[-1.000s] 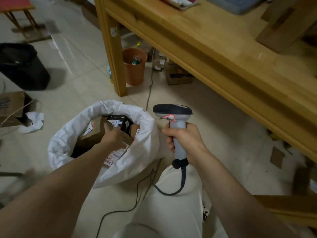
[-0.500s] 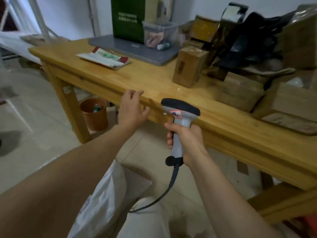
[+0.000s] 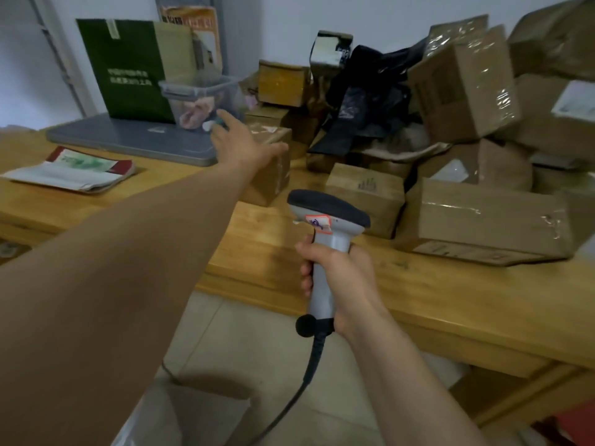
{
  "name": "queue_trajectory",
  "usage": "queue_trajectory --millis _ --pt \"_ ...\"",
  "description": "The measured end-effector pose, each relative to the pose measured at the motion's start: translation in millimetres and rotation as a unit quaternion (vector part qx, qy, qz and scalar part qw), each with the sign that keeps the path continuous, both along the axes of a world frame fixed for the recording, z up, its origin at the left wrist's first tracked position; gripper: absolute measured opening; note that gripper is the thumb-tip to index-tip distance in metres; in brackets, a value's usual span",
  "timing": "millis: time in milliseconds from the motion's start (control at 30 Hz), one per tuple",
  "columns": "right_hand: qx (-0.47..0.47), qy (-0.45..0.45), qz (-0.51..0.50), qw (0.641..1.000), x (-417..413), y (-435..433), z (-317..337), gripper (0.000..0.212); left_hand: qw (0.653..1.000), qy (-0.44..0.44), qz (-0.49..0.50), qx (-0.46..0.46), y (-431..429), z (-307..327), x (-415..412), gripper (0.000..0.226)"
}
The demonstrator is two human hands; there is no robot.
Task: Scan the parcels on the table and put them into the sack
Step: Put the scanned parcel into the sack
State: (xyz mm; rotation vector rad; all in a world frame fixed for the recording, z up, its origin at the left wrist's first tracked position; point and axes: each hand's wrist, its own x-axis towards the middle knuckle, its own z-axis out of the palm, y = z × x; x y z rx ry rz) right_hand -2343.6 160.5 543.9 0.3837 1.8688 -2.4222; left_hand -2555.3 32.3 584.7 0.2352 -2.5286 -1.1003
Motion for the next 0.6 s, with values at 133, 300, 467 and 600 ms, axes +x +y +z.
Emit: queue_trajectory --millis 133,300,467,600 --pt "-0.009 -0.008 0.002 1.000 -5 4 -5 0.005 1.000 0.015 0.014 0.002 -9 -4 -7 0.114" --pt "-0.014 -0.001 -0.008 1.000 6 3 -13 0.008 0.996 0.058 -0.066 -0.031 -29 -17 46 0.117" --pt "-0.038 -0.008 -0.067 0.997 35 1 -24 0.006 0.961 0.119 -0.192 -0.156 -60 -51 138 0.113" --pt "-0.059 -0.015 -0.120 0.991 57 1 -31 0.009 0.912 0.218 -0.219 -0.270 -72 -88 189 0.097"
